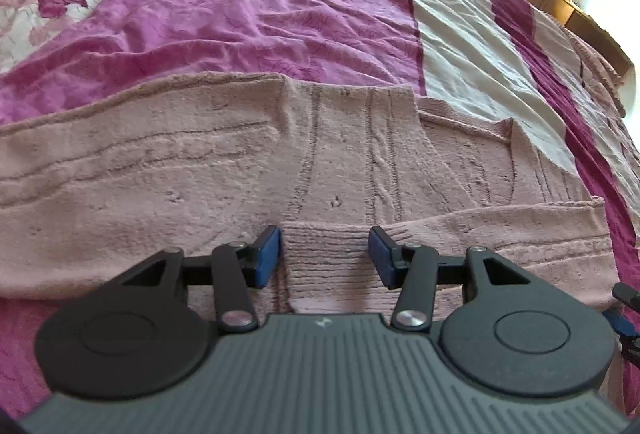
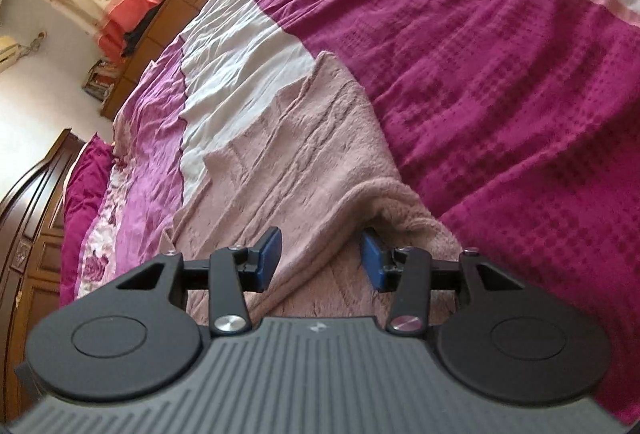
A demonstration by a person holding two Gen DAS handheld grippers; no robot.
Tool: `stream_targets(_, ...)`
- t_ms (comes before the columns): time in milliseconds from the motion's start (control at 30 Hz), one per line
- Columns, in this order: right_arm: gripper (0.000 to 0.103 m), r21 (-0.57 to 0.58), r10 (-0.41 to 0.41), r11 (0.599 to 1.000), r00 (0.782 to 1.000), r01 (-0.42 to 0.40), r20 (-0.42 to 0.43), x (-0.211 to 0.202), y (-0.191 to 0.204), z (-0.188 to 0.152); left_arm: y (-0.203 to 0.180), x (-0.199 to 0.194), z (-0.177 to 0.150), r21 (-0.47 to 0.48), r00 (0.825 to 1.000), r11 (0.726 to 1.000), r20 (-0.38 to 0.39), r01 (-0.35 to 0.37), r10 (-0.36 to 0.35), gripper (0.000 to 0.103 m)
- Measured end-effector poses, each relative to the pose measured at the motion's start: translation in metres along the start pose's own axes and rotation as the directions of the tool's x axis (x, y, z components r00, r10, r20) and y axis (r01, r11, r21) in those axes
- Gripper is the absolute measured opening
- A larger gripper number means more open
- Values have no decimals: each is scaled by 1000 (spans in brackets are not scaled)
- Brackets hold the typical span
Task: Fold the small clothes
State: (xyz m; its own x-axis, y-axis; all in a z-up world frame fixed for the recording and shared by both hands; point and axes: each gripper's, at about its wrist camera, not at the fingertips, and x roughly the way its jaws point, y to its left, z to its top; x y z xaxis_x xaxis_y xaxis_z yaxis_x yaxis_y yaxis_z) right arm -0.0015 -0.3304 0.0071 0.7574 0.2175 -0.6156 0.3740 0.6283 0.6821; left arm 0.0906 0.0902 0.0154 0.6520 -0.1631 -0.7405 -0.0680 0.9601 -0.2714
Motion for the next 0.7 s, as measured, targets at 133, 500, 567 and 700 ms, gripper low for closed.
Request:
stream_targets(133,50,35,2,999,1000,-3,20,6,-5,4,-4,4,-1,22,997,997,5,70,-71,13)
stream_targets(500,10,8,-18,1000,995,17,96,1,-12,2,-44,-33,40,175,956,980,258,95,-139,12)
stream_targets(567,10,5,-21,1000,997,21,76,3,-15,1,-48,-25,47,199,964,979,246,50,-100,12)
stream_targets(700,15,-9,-11,1000,999,11,31,0,-16,1,-43,7,47,201,990,980,136,4,-32,13)
